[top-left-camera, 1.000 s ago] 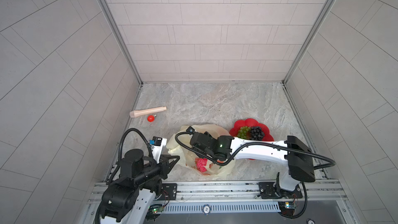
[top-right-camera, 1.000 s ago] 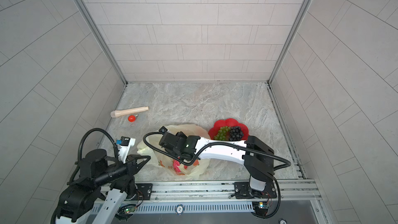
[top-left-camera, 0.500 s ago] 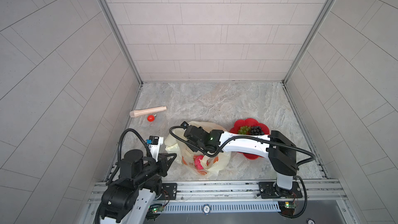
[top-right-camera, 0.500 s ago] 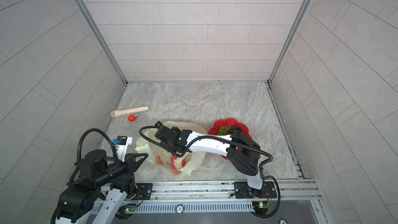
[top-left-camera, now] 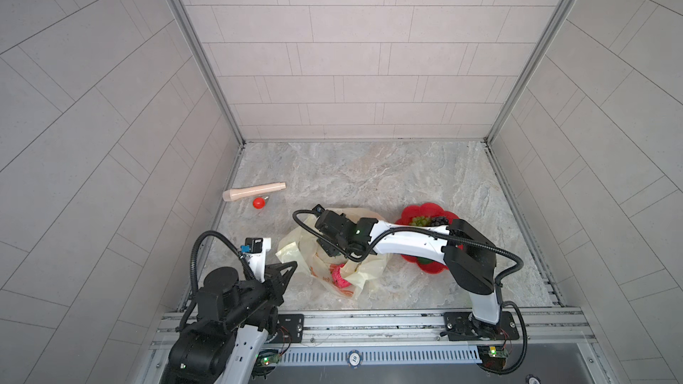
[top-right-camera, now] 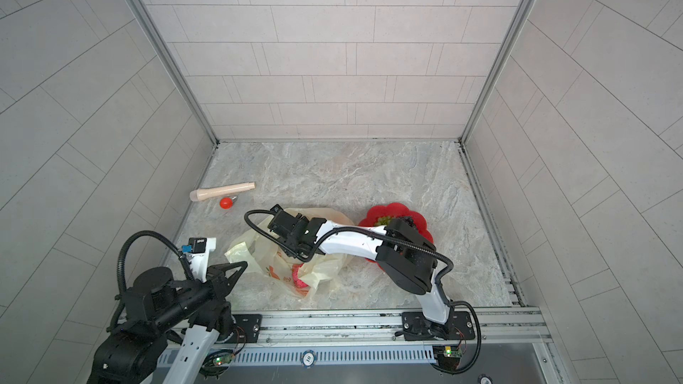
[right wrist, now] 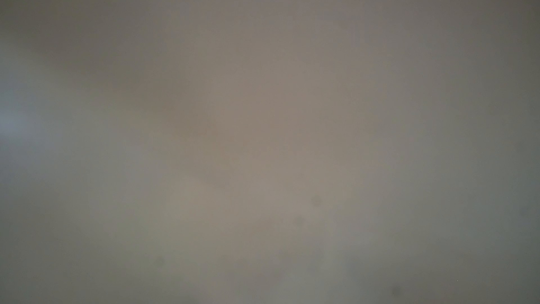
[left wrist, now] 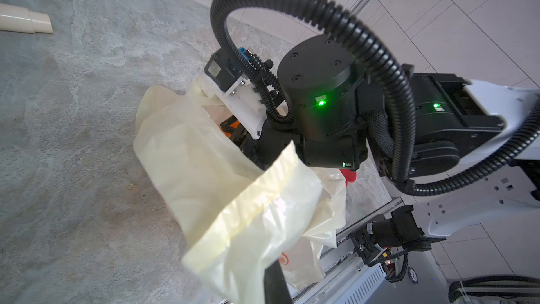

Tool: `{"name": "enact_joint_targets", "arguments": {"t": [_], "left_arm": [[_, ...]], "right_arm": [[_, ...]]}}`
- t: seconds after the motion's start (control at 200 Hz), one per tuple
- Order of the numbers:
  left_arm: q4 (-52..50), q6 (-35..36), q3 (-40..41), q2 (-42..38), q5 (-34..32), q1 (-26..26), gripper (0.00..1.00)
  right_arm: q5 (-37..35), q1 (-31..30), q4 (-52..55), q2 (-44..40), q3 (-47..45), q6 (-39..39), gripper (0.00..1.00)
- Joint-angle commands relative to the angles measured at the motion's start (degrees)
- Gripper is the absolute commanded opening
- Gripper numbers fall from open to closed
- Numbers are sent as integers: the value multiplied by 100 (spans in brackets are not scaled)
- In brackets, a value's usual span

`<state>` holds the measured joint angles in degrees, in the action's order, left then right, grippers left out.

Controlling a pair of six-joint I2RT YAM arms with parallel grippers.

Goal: Take fruits out of the plastic bag
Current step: Take out the fake fruit from the plastic bag.

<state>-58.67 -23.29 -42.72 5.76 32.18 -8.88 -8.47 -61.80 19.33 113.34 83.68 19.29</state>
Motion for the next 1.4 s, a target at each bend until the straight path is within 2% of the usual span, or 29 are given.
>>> {"name": "enact_joint_targets", "arguments": {"t": [0.0,0.08,0.415,0.65,0.956,1.396], "left_arm": [[108,133,-2,171,295,234,4],[132,205,15,258,471,361,4],[128,202,27,197,472,435,4],[126,202,35,206,470,435,4],[135,195,46,241,485,476,4],[152,198,24,224,499,484,4]], "right_arm": [[-136,67,-151,123,162,49,73],[-160,89,-198,222,236,40,73],[-180,168,-347,539,430,104,75],[-144,261,-659,645,251,145,74],[206,265,-1966,651,-255,-50,74],[493,265,-2882,989,-282,-338,75]]}}
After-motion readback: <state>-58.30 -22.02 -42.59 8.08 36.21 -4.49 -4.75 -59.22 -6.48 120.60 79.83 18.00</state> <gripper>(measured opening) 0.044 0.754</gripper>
